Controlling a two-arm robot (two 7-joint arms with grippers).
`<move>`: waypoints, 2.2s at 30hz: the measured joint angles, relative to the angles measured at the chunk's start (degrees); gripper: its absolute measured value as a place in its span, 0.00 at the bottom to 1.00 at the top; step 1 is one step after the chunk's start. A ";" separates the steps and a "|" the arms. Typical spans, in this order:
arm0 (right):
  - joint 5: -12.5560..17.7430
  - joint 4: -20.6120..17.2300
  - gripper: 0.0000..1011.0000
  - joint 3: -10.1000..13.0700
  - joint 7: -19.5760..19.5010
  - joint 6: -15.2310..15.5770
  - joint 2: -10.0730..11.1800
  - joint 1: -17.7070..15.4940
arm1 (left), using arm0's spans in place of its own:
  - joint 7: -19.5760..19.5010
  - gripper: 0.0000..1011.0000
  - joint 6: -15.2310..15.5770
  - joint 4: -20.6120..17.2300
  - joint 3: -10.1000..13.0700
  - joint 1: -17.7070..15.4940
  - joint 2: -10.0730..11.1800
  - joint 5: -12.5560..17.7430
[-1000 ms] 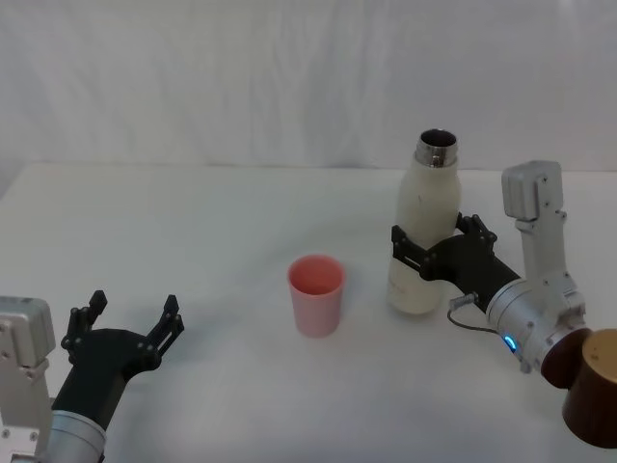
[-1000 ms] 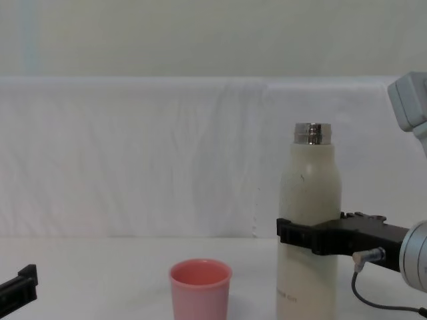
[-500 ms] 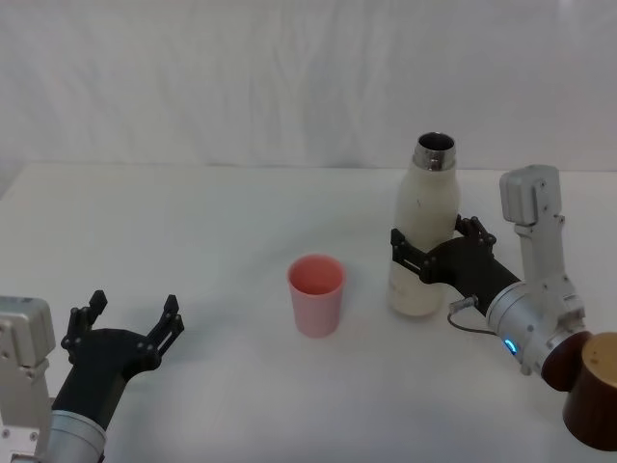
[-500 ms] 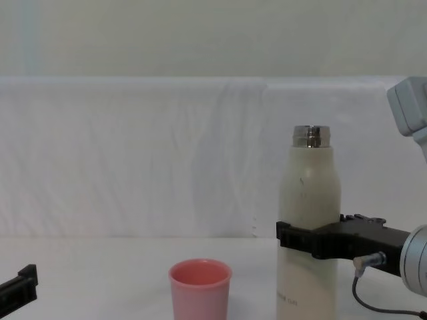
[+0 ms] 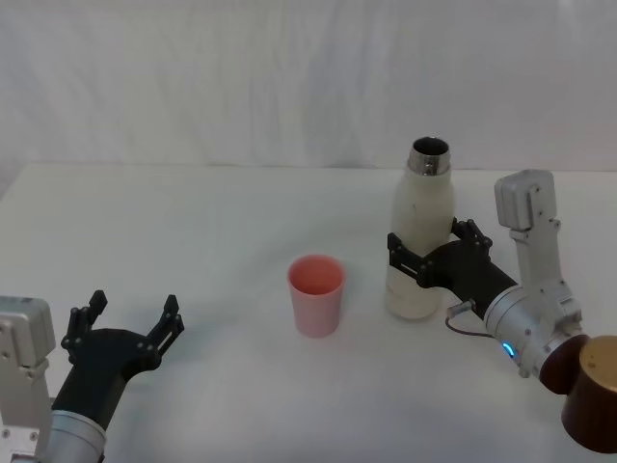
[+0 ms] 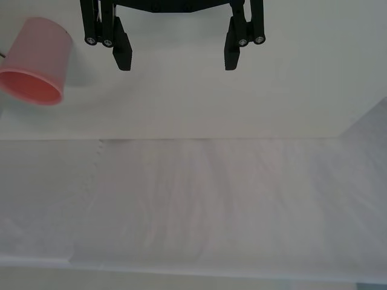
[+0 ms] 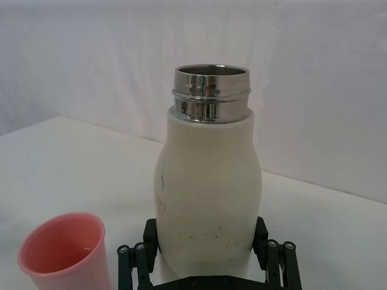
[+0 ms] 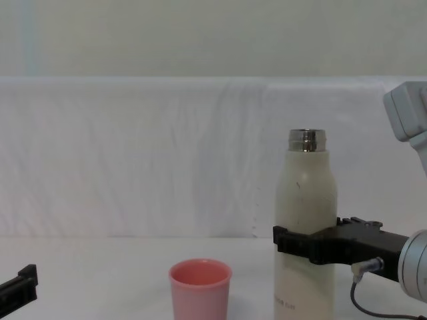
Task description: Grasp the thermos with one hand and pour water into the cup lid.
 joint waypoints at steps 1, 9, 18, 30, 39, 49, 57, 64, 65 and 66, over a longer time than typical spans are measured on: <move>0.00 0.01 0.94 -0.04 0.03 -0.04 0.04 0.00 | 0.00 0.99 0.00 0.00 0.00 0.00 0.00 0.00; 0.00 0.15 0.94 -0.35 0.30 -0.29 0.29 -0.04 | 0.00 0.99 0.00 0.00 0.00 0.00 0.00 0.00; 0.07 0.10 0.94 -0.50 0.38 -0.41 0.49 -0.31 | 0.00 0.99 0.00 0.00 0.00 0.00 0.00 0.00; 0.11 -0.07 0.94 -0.62 0.41 -0.42 0.64 -0.42 | 0.00 0.99 0.00 0.00 0.00 0.00 0.00 0.00; 0.12 -0.18 0.99 -0.58 0.41 -0.47 0.59 -0.40 | 0.00 0.99 0.00 0.00 0.00 0.00 0.00 0.00; 0.12 -0.18 0.99 -0.53 0.41 -0.47 0.56 -0.41 | 0.00 0.99 0.00 0.00 0.00 0.00 0.00 0.00; 0.11 -0.17 0.99 -0.53 0.41 -0.47 0.56 -0.41 | 0.00 0.99 0.00 0.00 0.00 0.00 0.00 0.00; 0.11 -0.15 0.99 -0.53 0.41 -0.44 0.56 -0.41 | 0.00 0.99 0.00 0.00 0.00 0.00 0.00 0.00; 0.11 -0.15 0.99 -0.53 0.41 -0.43 0.56 -0.41 | 0.00 0.99 0.00 0.00 0.00 0.00 0.00 0.00; 0.11 -0.11 0.99 -0.54 0.41 -0.41 0.55 -0.40 | 0.00 0.99 0.00 0.00 0.00 0.00 0.00 0.00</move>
